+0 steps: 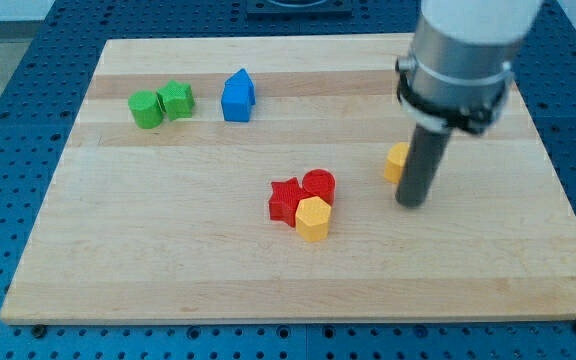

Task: Move the yellow heart top right to the red circle

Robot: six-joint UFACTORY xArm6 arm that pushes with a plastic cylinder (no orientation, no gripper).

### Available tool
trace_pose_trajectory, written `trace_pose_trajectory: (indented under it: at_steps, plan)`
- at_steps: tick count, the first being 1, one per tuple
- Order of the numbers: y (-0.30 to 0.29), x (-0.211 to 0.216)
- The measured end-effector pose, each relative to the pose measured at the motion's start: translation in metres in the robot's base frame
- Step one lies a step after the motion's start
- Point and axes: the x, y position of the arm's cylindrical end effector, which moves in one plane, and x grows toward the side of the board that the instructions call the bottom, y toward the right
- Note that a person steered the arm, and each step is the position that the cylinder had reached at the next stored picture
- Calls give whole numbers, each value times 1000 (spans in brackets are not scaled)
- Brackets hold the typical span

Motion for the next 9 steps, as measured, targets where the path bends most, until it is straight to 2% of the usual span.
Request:
trace_pose_trajectory:
  at_steps: [1, 3, 4, 6, 7, 9]
  plan:
    - [-3, -25]
    - [-3, -24]
    - [21, -5]
    - [32, -6]
    - [35, -47]
    - [35, -63]
